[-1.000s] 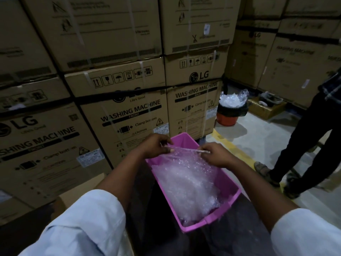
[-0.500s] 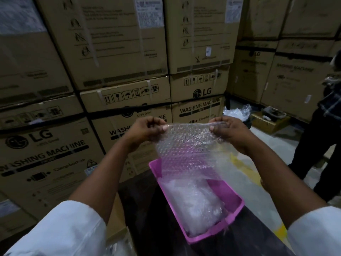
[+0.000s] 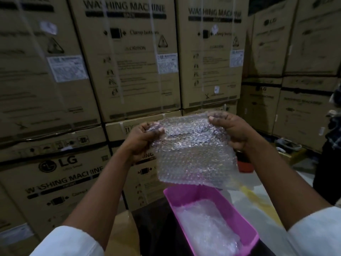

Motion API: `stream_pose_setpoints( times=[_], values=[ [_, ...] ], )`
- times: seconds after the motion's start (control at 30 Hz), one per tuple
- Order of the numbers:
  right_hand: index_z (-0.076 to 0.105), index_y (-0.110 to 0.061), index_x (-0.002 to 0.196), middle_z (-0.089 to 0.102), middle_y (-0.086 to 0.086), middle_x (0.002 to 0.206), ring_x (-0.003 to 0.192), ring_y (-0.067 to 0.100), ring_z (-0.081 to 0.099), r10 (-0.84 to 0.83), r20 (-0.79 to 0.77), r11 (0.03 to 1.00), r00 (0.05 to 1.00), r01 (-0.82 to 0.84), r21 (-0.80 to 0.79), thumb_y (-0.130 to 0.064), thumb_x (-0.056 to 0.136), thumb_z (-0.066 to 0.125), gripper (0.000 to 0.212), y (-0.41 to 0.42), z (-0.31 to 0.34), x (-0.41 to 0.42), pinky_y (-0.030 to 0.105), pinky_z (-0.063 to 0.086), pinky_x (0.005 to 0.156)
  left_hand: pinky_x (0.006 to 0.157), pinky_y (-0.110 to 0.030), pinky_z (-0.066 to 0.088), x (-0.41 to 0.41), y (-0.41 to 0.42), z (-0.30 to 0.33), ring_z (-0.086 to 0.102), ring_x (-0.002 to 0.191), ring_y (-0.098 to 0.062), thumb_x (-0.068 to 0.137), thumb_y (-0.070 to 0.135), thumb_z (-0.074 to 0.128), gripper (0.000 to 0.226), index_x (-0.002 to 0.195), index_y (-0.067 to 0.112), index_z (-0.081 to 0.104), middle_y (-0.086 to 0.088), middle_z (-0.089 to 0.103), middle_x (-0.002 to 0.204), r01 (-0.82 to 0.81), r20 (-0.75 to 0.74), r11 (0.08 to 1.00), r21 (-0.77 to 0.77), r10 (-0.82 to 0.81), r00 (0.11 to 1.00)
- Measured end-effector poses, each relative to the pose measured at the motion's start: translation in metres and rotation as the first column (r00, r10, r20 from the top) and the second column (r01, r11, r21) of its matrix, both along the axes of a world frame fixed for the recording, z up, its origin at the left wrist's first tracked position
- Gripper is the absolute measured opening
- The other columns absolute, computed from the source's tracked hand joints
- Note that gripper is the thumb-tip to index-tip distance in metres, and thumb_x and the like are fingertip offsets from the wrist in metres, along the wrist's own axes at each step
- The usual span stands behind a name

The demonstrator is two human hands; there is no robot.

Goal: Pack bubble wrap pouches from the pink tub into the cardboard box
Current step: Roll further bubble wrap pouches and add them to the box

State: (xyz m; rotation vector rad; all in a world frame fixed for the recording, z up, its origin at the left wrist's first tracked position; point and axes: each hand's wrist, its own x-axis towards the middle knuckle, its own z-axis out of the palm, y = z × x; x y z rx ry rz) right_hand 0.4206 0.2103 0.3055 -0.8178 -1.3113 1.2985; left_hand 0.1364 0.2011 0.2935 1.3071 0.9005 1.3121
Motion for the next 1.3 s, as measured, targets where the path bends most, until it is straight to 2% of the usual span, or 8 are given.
stream_pose_setpoints(
  times=[0.2, 0.37, 0.53, 0.63, 0.77, 0.9, 1.1, 1.3],
  values=[
    [0.056, -0.015, 0.122, 0.071, 0.012, 0.106, 0.090, 0.017, 0.070, 0.196, 0.073, 0.980, 0.978, -0.198, 0.023, -0.008, 0.071, 0.069, 0.052, -0.020, 0.011, -0.031, 0.030, 0.057, 0.068, 0.061, -0.027, 0.053, -0.028, -0.034, 0.033, 0.065, 0.073, -0.015, 0.082, 0.005, 0.070, 0.014, 0.090, 0.014, 0.064, -0.003, 0.071, 0.083, -0.182, -0.048, 0.974, 0.133, 0.189, 0.981],
    [0.058, -0.002, 0.113, 0.069, 0.012, 0.104, 0.097, 0.018, 0.068, 0.154, 0.046, 0.979, 0.987, -0.159, 0.127, -0.001, 0.081, 0.065, 0.033, -0.031, 0.023, -0.065, 0.030, 0.052, 0.088, 0.064, -0.028, 0.056, -0.070, -0.070, 0.040, 0.067, 0.089, -0.016, 0.058, 0.035, 0.091, 0.065, 0.112, 0.014, 0.063, -0.003, 0.069, 0.105, -0.028, -0.017, 1.000, -0.011, 0.028, 0.999],
    [0.064, -0.011, 0.103, 0.074, 0.005, 0.093, 0.090, 0.016, 0.069, 0.244, 0.058, 0.958, 0.968, -0.250, 0.142, 0.000, 0.088, 0.059, 0.019, -0.038, 0.029, -0.100, 0.027, 0.056, 0.078, 0.060, -0.026, 0.055, -0.095, -0.101, 0.042, 0.062, 0.073, -0.016, 0.081, 0.013, 0.071, 0.023, 0.103, 0.007, 0.065, -0.007, 0.067, 0.090, -0.128, -0.040, 0.992, 0.009, 0.129, 0.991],
    [0.066, -0.013, 0.105, 0.070, 0.011, 0.099, 0.088, 0.022, 0.064, 0.293, 0.044, 0.941, 0.955, -0.296, 0.166, -0.001, 0.082, 0.064, 0.026, -0.039, 0.029, -0.118, 0.033, 0.055, 0.078, 0.071, -0.036, 0.054, -0.113, -0.120, 0.047, 0.062, 0.082, -0.023, 0.083, 0.017, 0.069, 0.033, 0.113, 0.002, 0.063, -0.009, 0.067, 0.094, -0.283, -0.080, 0.955, 0.090, 0.290, 0.954],
    [0.067, -0.017, 0.104, 0.071, 0.006, 0.091, 0.077, 0.018, 0.062, 0.309, 0.022, 0.930, 0.951, -0.307, 0.201, -0.009, 0.075, 0.071, 0.031, -0.043, 0.031, -0.142, 0.032, 0.051, 0.072, 0.049, -0.023, 0.053, -0.130, -0.151, 0.051, 0.062, 0.059, -0.009, 0.081, 0.027, 0.064, 0.026, 0.103, 0.014, 0.062, 0.003, 0.063, 0.077, -0.178, 0.087, 0.977, 0.121, 0.168, 0.982],
    [0.061, -0.016, 0.099, 0.070, -0.009, 0.076, 0.072, -0.003, 0.064, 0.303, 0.105, 0.915, 0.947, -0.320, 0.244, 0.003, 0.093, 0.051, 0.022, -0.049, 0.028, -0.172, 0.011, 0.050, 0.069, 0.049, -0.016, 0.048, -0.141, -0.170, 0.043, 0.058, 0.059, -0.004, 0.085, 0.012, 0.063, 0.021, 0.105, 0.013, 0.061, 0.000, 0.060, 0.086, -0.232, -0.080, 0.964, 0.127, 0.243, 0.967],
    [0.063, -0.015, 0.094, 0.069, 0.000, 0.080, 0.070, 0.009, 0.066, 0.428, 0.052, 0.889, 0.902, -0.431, 0.154, 0.004, 0.093, 0.048, 0.024, -0.054, 0.015, -0.192, 0.021, 0.054, 0.060, 0.063, -0.017, 0.054, -0.176, -0.186, 0.032, 0.068, 0.081, -0.013, 0.076, -0.001, 0.061, 0.027, 0.067, 0.024, 0.067, 0.004, 0.067, 0.072, -0.311, -0.076, 0.910, 0.275, 0.343, 0.936],
    [0.059, -0.013, 0.086, 0.064, 0.005, 0.073, 0.061, 0.016, 0.064, 0.576, -0.162, 0.815, 0.801, -0.578, 0.040, 0.002, 0.094, 0.037, 0.028, -0.062, 0.022, -0.200, 0.026, 0.056, 0.057, 0.067, -0.022, 0.054, -0.196, -0.207, 0.043, 0.065, 0.065, -0.009, 0.077, 0.013, 0.074, 0.017, 0.064, 0.022, 0.069, 0.002, 0.066, 0.067, -0.135, -0.286, 0.923, 0.359, 0.247, 0.926]
  ],
)
